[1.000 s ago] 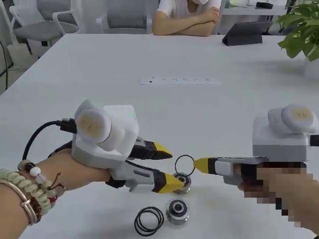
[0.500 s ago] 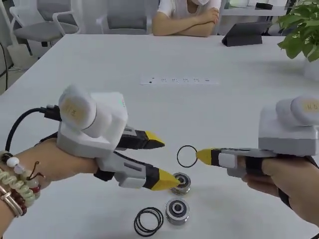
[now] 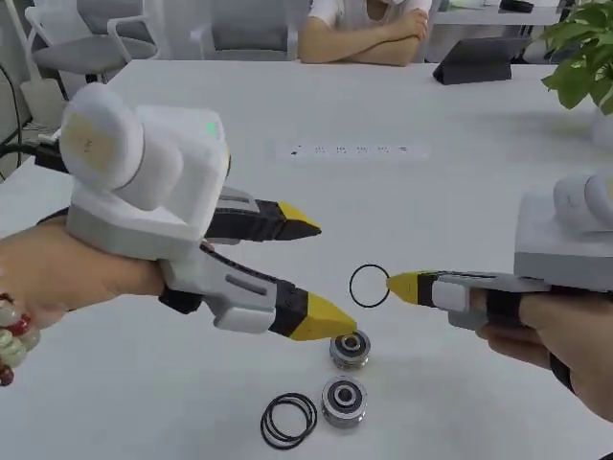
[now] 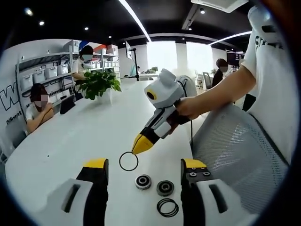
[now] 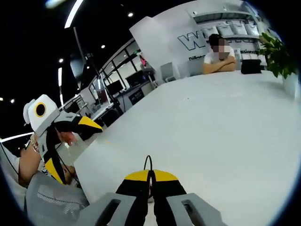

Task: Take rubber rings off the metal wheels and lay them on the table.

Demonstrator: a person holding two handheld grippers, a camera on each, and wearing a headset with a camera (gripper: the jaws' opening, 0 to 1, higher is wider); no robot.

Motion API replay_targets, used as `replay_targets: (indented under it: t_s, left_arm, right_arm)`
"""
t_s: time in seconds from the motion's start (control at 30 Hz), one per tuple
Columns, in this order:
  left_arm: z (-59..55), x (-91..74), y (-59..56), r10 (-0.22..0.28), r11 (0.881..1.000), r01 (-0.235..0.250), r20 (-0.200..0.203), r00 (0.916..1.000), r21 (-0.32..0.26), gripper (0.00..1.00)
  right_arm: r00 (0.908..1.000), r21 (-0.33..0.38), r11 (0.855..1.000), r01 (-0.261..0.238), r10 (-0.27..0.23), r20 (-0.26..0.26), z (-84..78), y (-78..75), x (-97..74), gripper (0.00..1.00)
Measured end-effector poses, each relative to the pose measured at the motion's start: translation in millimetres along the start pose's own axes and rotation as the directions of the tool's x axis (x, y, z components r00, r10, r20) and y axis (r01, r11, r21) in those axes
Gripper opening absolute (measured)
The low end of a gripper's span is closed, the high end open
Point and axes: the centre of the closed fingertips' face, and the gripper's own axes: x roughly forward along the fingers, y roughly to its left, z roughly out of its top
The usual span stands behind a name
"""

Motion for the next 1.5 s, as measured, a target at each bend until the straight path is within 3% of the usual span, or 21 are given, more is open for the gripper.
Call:
replay_targets:
  t_s: [0.17, 0.3, 0.5, 0.63, 0.8, 1.27, 1.5]
  left_arm:
    - [1.1, -19.5, -0.9, 0.048, 0.998, -0.047, -0.018, 0.9987, 0.038, 0.69]
    - [0.1, -36.6, 1.3, 0.089, 0.996, -0.089, -0.008, 0.9960, 0.023, 0.70]
    - [-10.4, -60.0, 3.7, 0.150, 0.989, -0.149, -0.028, 0.9883, 0.020, 0.71]
    - [-19.6, -69.7, 1.2, 0.164, 0.986, -0.165, -0.035, 0.9858, -0.022, 0.73]
    - [-28.1, -78.7, -0.3, 0.198, 0.979, -0.200, -0.046, 0.9791, -0.036, 0.76]
    - [-47.7, -97.6, -15.2, 0.229, 0.969, -0.233, -0.056, 0.9718, -0.081, 0.78]
    - [-68.8, -99.8, -25.4, 0.242, 0.956, -0.248, -0.057, 0.9687, -0.156, 0.78]
  right_arm:
    - [0.9999, 0.002, 1.000, -0.011, 0.011, 0.006, 2.3, 2.8, -0.6, 0.00]
    - [0.9996, 0.009, 1.000, -0.026, 0.026, 0.014, 4.1, 5.9, -0.9, 0.00]
    - [0.9988, 0.009, 0.999, -0.045, 0.045, 0.019, 5.8, 10.7, -1.1, 0.00]
    - [0.9984, 0.011, 0.999, -0.053, 0.053, 0.022, 6.7, 12.8, -1.5, 0.00]
    - [0.9979, 0.012, 0.998, -0.061, 0.061, 0.024, 7.4, 14.3, -1.6, 0.00]
    - [0.9961, 0.021, 0.997, -0.081, 0.080, 0.039, 10.6, 20.6, -5.9, 0.00]
    - [0.9952, 0.012, 0.996, -0.090, 0.090, 0.038, 11.2, 24.5, -6.3, 0.00]
